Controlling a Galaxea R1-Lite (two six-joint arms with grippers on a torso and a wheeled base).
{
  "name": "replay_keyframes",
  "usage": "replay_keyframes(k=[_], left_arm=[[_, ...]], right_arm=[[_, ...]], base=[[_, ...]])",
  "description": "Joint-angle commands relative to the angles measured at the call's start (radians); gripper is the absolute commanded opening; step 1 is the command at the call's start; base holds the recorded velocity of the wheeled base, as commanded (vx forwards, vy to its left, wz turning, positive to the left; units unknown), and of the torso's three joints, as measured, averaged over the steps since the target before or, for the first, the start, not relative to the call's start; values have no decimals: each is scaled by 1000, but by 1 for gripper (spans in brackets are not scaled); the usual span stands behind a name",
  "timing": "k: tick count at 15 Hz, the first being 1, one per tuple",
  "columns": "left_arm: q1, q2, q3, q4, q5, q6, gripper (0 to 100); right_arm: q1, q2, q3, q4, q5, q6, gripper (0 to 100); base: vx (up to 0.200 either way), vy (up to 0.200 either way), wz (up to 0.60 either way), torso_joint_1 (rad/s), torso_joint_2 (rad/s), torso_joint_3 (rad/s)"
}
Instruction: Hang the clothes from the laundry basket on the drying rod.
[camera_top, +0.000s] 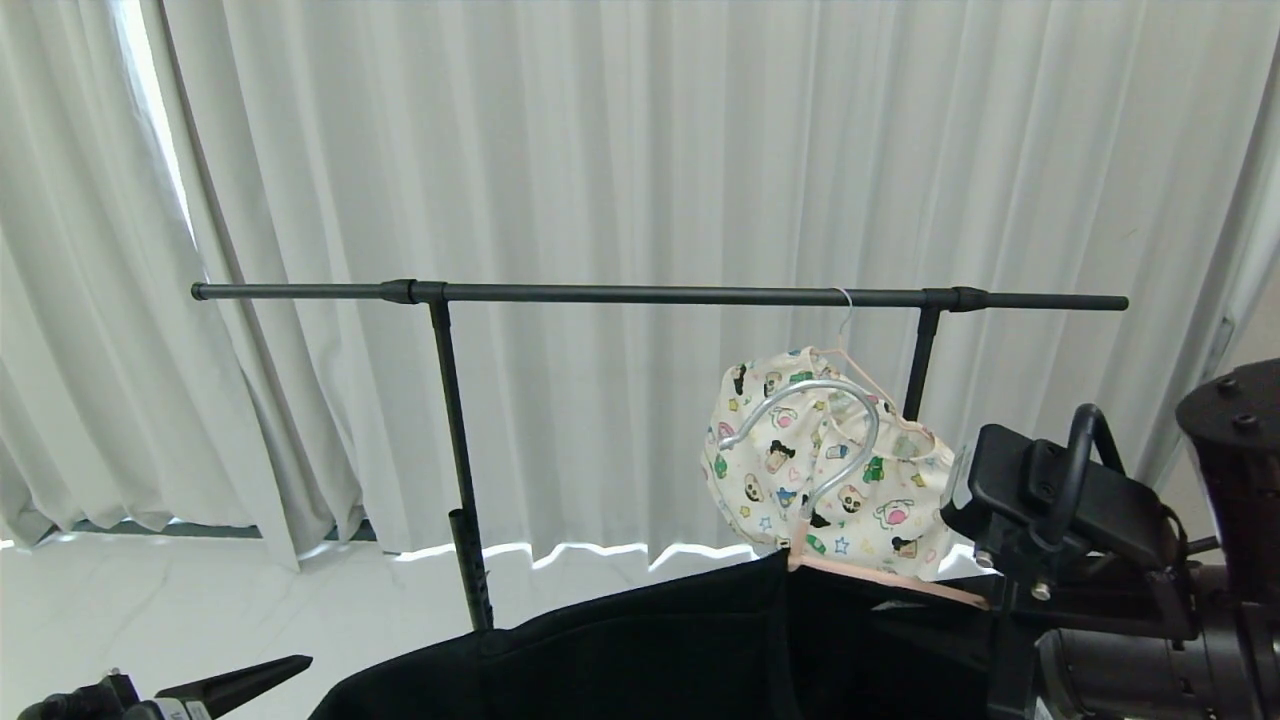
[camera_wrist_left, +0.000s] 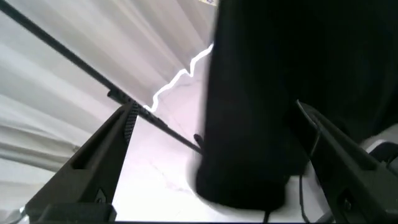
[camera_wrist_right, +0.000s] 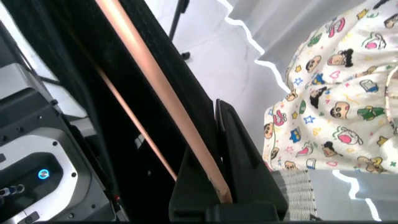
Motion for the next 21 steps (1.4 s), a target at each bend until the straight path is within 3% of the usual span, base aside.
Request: replay_keyframes(k=[1, 4, 5, 9, 13, 15, 19, 20, 21], left_arm=[[28, -1, 2, 0, -1, -1, 100], [73, -7, 2, 0, -1, -2, 100], [76, -8, 2, 0, -1, -2, 0], [84, -8, 11, 0, 6, -2, 0], [263, -15, 33, 1, 79, 9, 0], [294, -18, 41, 1, 82, 18, 0], [291, -71, 51, 0, 78, 128, 0], [291, -84, 53, 0, 76, 128, 100], [289, -100, 50, 0, 70, 125, 100]], right_arm=[[10, -8, 0, -2, 10, -9, 0], [24, -8, 8, -2, 13, -27, 0], [26, -8, 8, -2, 12, -27, 0], [22, -21, 11, 3, -21, -26, 0], [18, -60, 54, 29, -90, -21, 0], [18, -65, 54, 51, -91, -21, 0], [18, -54, 41, 46, -93, -21, 0], [18, -54, 41, 47, -94, -21, 0], [16, -53, 41, 47, -107, -23, 0]], base=[[0, 0, 0, 0, 0, 0], [0, 0, 0, 0, 0, 0], [0, 0, 0, 0, 0, 0], [0, 0, 0, 0, 0, 0], [0, 0, 0, 0, 0, 0], [0, 0, 0, 0, 0, 0], [0, 0, 0, 0, 0, 0], [0, 0, 0, 0, 0, 0], [0, 0, 0, 0, 0, 0]])
